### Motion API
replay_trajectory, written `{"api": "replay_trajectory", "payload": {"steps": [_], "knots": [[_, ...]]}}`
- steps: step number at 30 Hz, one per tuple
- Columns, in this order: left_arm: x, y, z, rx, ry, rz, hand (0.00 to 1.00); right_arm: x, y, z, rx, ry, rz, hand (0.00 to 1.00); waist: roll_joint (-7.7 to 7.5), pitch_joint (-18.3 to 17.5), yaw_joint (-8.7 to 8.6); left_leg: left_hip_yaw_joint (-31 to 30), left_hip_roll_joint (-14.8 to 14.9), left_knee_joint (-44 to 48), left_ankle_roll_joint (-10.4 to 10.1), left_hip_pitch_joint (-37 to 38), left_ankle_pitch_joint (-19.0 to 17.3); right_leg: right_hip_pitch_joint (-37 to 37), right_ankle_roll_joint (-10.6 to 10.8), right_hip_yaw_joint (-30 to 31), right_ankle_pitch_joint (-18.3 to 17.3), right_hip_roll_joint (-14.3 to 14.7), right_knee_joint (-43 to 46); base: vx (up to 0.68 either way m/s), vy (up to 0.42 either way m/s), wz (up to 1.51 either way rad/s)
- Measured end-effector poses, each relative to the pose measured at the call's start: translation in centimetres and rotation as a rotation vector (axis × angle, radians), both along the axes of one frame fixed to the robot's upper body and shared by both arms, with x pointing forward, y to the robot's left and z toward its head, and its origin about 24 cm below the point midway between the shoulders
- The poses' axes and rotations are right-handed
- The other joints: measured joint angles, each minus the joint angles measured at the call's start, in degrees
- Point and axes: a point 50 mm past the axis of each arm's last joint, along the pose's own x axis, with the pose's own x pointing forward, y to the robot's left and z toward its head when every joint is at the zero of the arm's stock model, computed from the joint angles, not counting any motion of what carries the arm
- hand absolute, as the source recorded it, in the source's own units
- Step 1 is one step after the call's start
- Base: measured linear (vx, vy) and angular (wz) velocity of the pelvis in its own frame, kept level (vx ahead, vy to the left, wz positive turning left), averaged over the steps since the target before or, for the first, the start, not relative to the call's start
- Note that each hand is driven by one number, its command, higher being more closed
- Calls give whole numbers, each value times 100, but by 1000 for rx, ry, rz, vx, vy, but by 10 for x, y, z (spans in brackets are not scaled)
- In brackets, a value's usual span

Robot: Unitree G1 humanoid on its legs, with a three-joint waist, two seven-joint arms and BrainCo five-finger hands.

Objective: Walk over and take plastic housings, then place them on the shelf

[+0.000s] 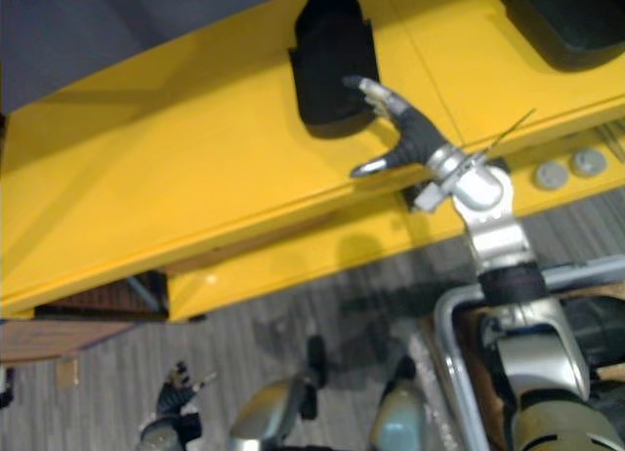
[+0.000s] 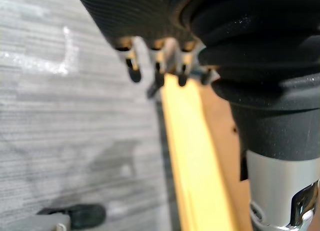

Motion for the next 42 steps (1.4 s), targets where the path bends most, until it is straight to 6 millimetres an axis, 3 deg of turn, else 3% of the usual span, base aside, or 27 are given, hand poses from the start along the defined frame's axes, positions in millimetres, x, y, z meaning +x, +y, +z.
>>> {"api": "replay_trajectory", "payload": {"steps": [2,4,7,9,15,18,22,29,33,36,39,42], "knots": [[-3,2,-1,3,5,11,0,-11,0,-6,28,13,19,0,-105,-57,-48,21,8,-72,-4,107,-3,112,21,2,13,28,-106,59,2,-7],[-8,4,-2,7,18,19,0,-25,0,-4,108,-2,51,0,-316,-204,-124,99,49,-122,-11,115,-4,137,52,34,83,94,-276,58,-2,-13],[-10,3,-4,11,36,16,0,-32,4,-9,190,28,104,0,-561,-383,-167,156,90,-175,-42,290,-41,354,56,67,163,184,-527,78,-3,-14],[-13,3,-7,9,53,20,0,-35,14,-13,226,42,144,0,-643,-482,-180,160,104,-195,-63,368,-65,469,60,65,190,213,-639,52,5,-4],[-17,0,-10,5,75,35,0,-31,55,-41,294,192,230,0,-646,-611,-52,112,121,-192,-48,398,-89,664,67,-1,325,278,-920,6,5,3],[-21,-4,-14,3,97,55,0,-15,63,-62,333,285,153,0,-643,-628,11,-76,107,-196,-47,386,-89,822,78,-186,382,288,-1074,-2,4,22],[-23,-7,-15,-4,110,64,0,6,74,-64,371,311,66,0,-642,-630,173,-192,99,-75,-44,205,-84,819,66,-320,434,301,-1165,5,2,21],[-23,-8,-16,-8,109,64,0,29,100,-56,468,297,-60,0,-535,-571,400,-334,112,449,-39,-138,-271,819,25,-359,499,337,-1238,-16,4,11],[-21,-18,-16,-31,91,63,0,39,117,-58,439,319,-137,0,-168,-378,398,-334,118,663,-22,-250,-355,807,43,-326,531,334,-1216,-77,21,-2],[-20,-24,-16,-40,79,53,0,45,115,-69,434,363,-215,0,31,-280,397,-337,122,667,-43,-337,-344,683,31,-323,518,318,-1124,-65,16,0],[-16,-30,-16,-44,68,17,0,49,111,-78,439,397,-291,0,69,-260,392,-330,97,492,-13,-319,-197,500,33,-313,403,245,-873,0,0,0],[-10,-37,-14,-54,53,-21,0,56,109,-69,496,412,-314,0,88,-251,375,-323,61,389,-38,-308,-122,313,23,-293,216,152,-533,25,-14,2]]}}
